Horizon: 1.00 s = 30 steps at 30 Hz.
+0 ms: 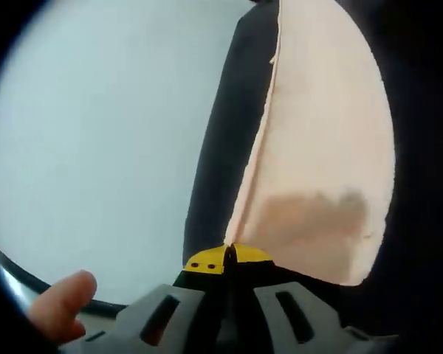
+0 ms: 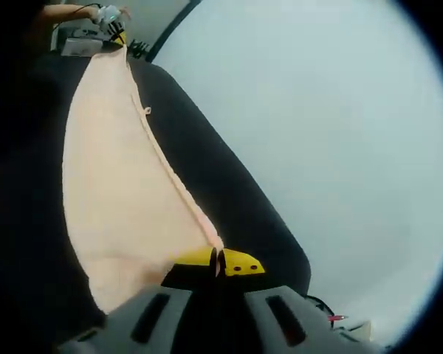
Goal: Fold the towel on the table until its edges align and the towel forms a compact rectangular stack.
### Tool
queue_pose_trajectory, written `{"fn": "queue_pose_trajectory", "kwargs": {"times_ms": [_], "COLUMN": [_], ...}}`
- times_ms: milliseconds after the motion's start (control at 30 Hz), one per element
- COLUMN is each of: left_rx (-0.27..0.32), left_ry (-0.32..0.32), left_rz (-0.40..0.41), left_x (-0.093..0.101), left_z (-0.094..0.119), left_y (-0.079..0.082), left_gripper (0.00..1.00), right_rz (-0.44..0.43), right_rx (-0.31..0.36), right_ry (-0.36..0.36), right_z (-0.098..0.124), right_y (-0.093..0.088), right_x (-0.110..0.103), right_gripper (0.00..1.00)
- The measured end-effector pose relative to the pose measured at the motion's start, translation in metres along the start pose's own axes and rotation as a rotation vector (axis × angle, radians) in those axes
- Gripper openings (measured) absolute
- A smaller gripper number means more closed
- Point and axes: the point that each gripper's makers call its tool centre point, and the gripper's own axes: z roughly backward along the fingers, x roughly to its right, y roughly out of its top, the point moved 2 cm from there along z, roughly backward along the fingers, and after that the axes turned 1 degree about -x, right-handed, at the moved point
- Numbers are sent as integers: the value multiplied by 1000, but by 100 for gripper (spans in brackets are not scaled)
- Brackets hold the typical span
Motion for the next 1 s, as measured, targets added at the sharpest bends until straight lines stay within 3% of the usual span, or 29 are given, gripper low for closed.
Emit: {"fn": "queue_pose_trajectory", "kwargs": {"times_ms": [133, 233, 400, 500, 633, 733, 900, 1000], "left_rx": [-31, -51, -56, -64, -80, -80, -53, -75], "left_ry": [-45, -61, -77, -93, -100, -92, -71, -61], "left_rz": [-11, 7, -38, -36, -96, -20, -5, 22], "left_x": [7, 4, 13, 15, 18, 14, 4, 3], "left_z": [-31, -50, -53, -72, -75, -77, -79, -85], "left_y": [-8, -14, -17, -23, -23, -25, -22, -25], "left_gripper": [0, 0, 0, 0, 0, 0, 0, 0], "right_rz": [34, 14, 28, 23, 48, 62, 47, 22], "right_rx": [-50, -49, -65, -85, -113, -116, -95, -101], "right_ry": [30, 25, 19, 13, 21, 5, -49, -60], "right_z": [-25, -34, -48, -57, -61, -62, -63, -71], "right_y": [-8, -9, -14, -19, -28, -28, -17, -15], "right_x": [-10, -7, -8, -6, -18, -17, -2, 0], "right_gripper": [1, 1, 1, 1, 1, 1, 0, 1]}}
